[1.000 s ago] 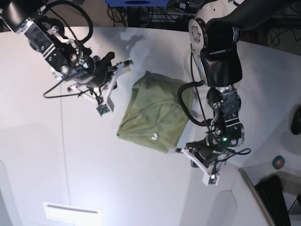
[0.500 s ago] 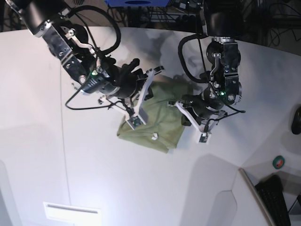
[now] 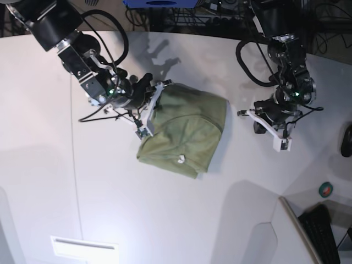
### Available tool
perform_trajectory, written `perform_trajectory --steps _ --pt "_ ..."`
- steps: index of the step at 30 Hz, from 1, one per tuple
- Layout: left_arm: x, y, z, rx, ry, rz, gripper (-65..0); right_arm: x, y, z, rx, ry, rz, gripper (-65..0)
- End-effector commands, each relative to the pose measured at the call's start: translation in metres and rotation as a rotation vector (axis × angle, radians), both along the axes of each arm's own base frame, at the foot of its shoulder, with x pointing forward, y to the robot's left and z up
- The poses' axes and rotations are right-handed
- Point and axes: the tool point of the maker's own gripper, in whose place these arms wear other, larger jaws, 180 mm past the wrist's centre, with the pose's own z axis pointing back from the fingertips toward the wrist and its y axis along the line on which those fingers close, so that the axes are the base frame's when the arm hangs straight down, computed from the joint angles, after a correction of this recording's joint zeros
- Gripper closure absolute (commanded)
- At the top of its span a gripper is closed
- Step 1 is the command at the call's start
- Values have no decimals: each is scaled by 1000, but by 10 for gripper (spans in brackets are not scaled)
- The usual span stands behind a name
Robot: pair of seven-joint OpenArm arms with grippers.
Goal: Layout the t-shirt on the table in an organized manner, then fold the t-shirt properly
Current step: 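Smooth the bundle's sides with both grippers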
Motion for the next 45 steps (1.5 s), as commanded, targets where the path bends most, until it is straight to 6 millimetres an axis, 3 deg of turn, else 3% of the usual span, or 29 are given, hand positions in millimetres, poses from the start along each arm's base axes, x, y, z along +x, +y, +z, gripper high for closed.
perform_trajectory --steps 1,7,10,14,19,23,27,31,36,37,41,45 --pt "4 13 12 15 -43 -3 0 12 9 23 44 -59 11 0" --pt "-66 95 14 40 -10 61 0 3 29 77 107 -88 -2 0" --pt "-103 143 27 51 -24 180 0 0 47 80 116 -98 49 0" --pt "-131 174 40 83 -24 238 0 6 58 46 67 -52 59 0" --pt "-141 184 42 92 -18 270 0 9 29 -11 -36 -5 3 0" --pt "-138 179 39 81 -22 268 0 13 27 -3 -25 -34 8 0" --pt "-126 155 29 53 -9 203 0 8 42 33 33 -64 48 0" --pt "-98 117 20 -11 -32 138 0 2 59 63 87 -88 85 0" --pt "-49 55 11 -114 -70 67 0 1 59 66 88 -87 88 0" --pt "-37 36 10 -140 -78 43 0 5 54 66 86 -90 72 0" --pt "3 -31 3 -239 -83 -31 0 24 1 57 45 -83 -72 0" --pt "24 -69 -10 -289 -126 -17 0 40 -63 42 -28 -67 -215 0"
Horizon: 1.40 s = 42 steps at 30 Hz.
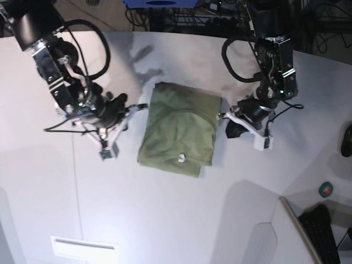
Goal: Layout the t-shirt on the table in an organized manner, then fold the t-shirt properly
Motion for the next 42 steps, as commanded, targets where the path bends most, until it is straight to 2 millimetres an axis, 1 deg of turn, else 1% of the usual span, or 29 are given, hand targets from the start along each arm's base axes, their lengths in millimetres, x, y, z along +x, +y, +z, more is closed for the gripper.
perform_trajectory --steps 1,3,4,6,9,10,11,13,14,16,17,19,21,24,26,28,31,34,36,38,40,42 --pt "8 -7 3 0 -26 -8 0 7 -7 4 6 -18 -14 0" --pt "6 -27 -9 -17 0 -44 0 4 -27 -8 -34 10 -39 0" --pt "3 -30 -14 -20 15 -48 0 2 -33 -12 -47 22 -43 0" --pt "-2 -32 -18 -22 27 -49 0 -3 -38 -18 -51 40 -56 0" --pt "-1 -31 -16 -23 22 -47 0 -9 -37 -18 -44 28 -54 0" --pt "1 -25 -13 -17 12 -33 0 -13 -44 -18 -57 24 -52 0" --pt "3 -17 -9 -11 1 -13 0 -16 -46 -17 -60 16 -48 0" --pt "1 7 3 7 -34 43 0 -26 -45 -15 -56 14 -37 0" --pt "0 18 12 21 -59 68 0 -32 -51 -14 -64 15 -36 0" --pt "-14 46 28 95 -69 76 0 -46 -63 -7 -69 11 -52 0" --pt "-24 54 33 130 -60 65 0 -56 -69 -4 -68 13 -64 0" --pt "-49 68 43 209 -45 32 0 -77 -79 4 -62 15 -93 0" --pt "-84 78 46 286 -12 -19 0 -104 -84 10 -59 38 -106 0" --pt "-134 86 47 359 61 -94 0 -148 -85 16 -66 104 -73 0" --pt "-170 90 42 385 133 -137 0 -182 -82 13 -65 186 -55 0" --pt "-205 95 33 396 216 -167 0 -219 -81 5 -67 284 -50 0" --pt "-248 100 20 395 326 -188 0 -271 -79 -1 -65 403 -47 0" --pt "-288 98 -2 397 430 -241 0 -306 -76 -4 -50 460 -75 0" --pt "-313 85 -23 404 462 -323 0 -323 -78 -12 -58 490 -86 0" --pt "-343 67 -44 412 488 -432 0 -342 -72 -29 -55 540 -89 0" --pt "-365 57 -58 413 501 -500 0 -353 -74 -52 -77 581 -79 0" --pt "-373 47 -70 379 503 -490 0 -368 -78 -78 -114 637 -54 0"
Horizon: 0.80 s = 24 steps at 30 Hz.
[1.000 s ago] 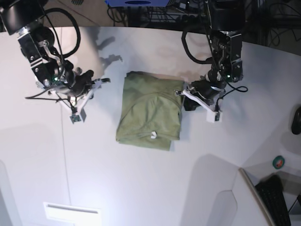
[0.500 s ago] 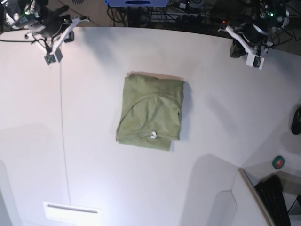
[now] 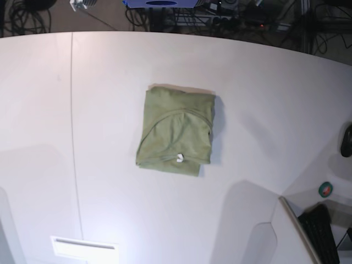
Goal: Layout the t-shirt on the table in an organized manner, then fold the t-shirt properly
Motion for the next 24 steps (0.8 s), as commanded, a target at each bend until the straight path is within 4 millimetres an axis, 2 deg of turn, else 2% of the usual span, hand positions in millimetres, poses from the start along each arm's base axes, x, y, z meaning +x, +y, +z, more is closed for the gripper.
perform_trajectory --steps 1,4,7,10,13,16,20,24 --pt "4 4 -4 3 -13 32 0 -13 -6 -11 -21 43 27 0" --pt "-9 4 -31 -9 53 130 0 -38 -12 -55 -68 112 139 0" --pt "-24 1 -54 -19 105 201 0 -62 -30 -88 -136 155 256 0" --pt "-34 5 -73 -34 97 293 0 -76 -47 -107 -187 124 331 0" --pt "-46 17 -93 -18 118 414 0 -74 -57 -118 -218 24 358 0" --pt "-35 19 -99 -20 85 464 0 -59 -63 -122 -235 -102 361 0" --pt "-4 8 -101 -62 24 322 0 -44 -52 -125 -223 -169 355 0" --pt "23 -3 -102 -90 -24 235 0 -40 -44 -127 -231 -166 288 0"
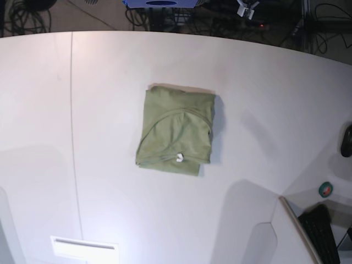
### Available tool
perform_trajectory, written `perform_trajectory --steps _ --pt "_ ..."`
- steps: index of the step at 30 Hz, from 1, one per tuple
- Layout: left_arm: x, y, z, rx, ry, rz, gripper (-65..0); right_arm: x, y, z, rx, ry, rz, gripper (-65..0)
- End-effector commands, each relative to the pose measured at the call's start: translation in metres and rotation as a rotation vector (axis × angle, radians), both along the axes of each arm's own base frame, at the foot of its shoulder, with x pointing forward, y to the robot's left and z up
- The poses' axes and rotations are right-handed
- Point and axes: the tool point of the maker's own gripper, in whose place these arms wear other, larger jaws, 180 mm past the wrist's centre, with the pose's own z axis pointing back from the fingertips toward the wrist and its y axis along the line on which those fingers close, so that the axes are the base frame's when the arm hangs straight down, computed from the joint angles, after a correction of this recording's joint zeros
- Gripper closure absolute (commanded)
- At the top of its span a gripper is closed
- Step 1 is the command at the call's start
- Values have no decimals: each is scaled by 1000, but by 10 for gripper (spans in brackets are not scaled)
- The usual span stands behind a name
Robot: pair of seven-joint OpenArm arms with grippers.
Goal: Layout the t-shirt on the table in an organized manner, then fold the t-shirt properly
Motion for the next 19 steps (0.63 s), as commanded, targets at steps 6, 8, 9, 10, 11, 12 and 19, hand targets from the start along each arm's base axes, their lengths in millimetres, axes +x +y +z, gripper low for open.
perform_trajectory --steps 6,8,9,10,11,12,19 --pt "-8 -27 -4 -50 59 -128 0 -6 -11 2 -45 -8 -149 0" --pt "-11 -39 -5 -71 69 -178 0 -2 -12 2 -47 -19 -165 0" --pt "-12 -43 -5 -79 69 -207 0 10 -8 0 -35 -45 -168 0" --pt "-13 -45 -5 -83 72 -228 0 17 -3 0 -19 -69 -167 0" --pt "-15 -45 -5 -79 73 -249 0 22 0 0 -9 -85 -169 0" --pt "-14 -45 -6 -68 66 -269 0 26 2 0 -1 -98 -171 0" --pt "-4 -33 -10 17 24 -308 0 35 9 0 17 -117 -171 0"
